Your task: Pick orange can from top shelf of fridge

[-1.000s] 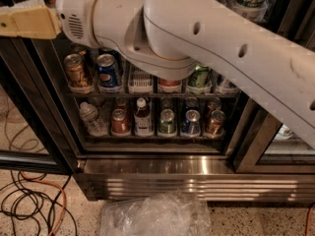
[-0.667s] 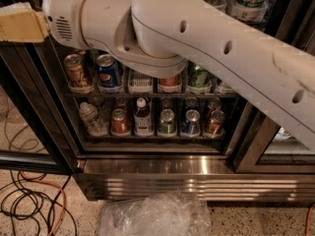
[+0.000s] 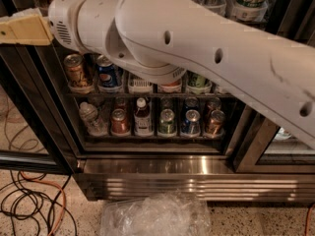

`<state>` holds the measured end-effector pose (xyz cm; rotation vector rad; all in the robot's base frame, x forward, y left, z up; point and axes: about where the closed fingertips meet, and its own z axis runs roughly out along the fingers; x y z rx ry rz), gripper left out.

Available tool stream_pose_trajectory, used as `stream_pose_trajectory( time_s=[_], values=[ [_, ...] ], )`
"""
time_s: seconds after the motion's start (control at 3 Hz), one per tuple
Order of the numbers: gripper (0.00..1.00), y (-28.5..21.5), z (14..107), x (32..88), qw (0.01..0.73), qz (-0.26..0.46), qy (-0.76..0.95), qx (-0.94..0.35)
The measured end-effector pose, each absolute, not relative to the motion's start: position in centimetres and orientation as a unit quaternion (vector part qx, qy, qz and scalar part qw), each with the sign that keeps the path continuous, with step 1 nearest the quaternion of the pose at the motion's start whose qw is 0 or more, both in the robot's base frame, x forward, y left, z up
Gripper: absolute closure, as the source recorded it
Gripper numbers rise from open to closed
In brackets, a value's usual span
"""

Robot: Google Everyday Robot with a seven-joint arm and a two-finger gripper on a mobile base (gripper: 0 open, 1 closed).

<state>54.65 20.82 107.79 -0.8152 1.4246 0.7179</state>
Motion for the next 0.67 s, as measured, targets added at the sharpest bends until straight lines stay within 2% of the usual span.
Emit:
stream_pose_trajectory(
  time_s=[0.33, 0.67],
  values=[
    [0.00, 18.69, 107.55, 56.31, 0.636, 0.281, 0.636, -0.335],
    [0.00, 18.74, 107.63, 56.26, 0.636, 0.282, 0.635, -0.335]
  ],
)
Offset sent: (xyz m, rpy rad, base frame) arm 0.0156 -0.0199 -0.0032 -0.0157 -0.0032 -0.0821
